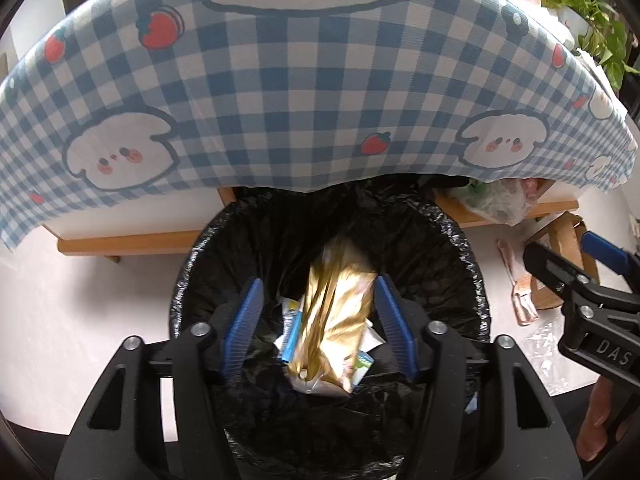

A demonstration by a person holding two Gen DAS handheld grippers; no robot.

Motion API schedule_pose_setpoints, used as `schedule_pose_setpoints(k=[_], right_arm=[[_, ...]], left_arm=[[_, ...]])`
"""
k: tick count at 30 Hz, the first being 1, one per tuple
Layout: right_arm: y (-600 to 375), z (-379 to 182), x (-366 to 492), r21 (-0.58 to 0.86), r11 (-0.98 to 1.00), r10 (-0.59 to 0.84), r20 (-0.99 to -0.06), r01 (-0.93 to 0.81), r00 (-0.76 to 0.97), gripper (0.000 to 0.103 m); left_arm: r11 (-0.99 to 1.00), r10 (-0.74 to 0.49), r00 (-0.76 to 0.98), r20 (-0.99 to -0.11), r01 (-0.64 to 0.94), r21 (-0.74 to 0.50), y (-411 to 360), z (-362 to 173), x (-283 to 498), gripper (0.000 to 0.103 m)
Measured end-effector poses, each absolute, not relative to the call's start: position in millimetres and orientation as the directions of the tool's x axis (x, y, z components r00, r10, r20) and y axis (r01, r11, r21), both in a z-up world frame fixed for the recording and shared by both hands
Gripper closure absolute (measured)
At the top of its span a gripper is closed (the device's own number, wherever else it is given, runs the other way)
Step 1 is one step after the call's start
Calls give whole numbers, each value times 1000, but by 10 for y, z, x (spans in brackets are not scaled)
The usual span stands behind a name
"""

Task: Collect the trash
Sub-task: 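Open the left tool over the bin while the right tool releases the milk carton, then raise both open tools from the bin back toward the bed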

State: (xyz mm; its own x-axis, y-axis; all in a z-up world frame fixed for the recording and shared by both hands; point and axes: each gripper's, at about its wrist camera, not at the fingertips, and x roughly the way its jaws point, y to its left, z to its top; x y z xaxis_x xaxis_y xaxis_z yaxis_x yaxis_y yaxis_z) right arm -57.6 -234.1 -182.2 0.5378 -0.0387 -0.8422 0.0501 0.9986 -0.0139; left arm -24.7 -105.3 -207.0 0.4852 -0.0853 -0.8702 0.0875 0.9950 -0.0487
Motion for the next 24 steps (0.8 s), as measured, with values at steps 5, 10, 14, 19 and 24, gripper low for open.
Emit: schedule_pose_setpoints(k=[5,10,14,19,24], right_arm=[[-2308,-1756,-595,-12,999,-37,-836,48,548,8],[-2261,-1675,-642,-14,999,-33,-827,38,561,8],[-2225,-1567,-690,-18,999,-33,-816,32,577,8],[-2209,-1407,-755,-17,999,-31,-799,29,600,8],[-2217,-1253,-799,-14,1000,-27,-783,26,621,8]], left_arm=[[996,-79,502,-861,83,-43,-959,-2000,-283,28],[997,-71,524,-848,63,-45,-874,-1880,-338,15],[997,-68,541,-838,54,-45,-823,-1765,-396,9],[998,-68,560,-825,46,-51,-773,-1603,-449,7],[998,-65,574,-816,43,-48,-755,-1459,-512,6]])
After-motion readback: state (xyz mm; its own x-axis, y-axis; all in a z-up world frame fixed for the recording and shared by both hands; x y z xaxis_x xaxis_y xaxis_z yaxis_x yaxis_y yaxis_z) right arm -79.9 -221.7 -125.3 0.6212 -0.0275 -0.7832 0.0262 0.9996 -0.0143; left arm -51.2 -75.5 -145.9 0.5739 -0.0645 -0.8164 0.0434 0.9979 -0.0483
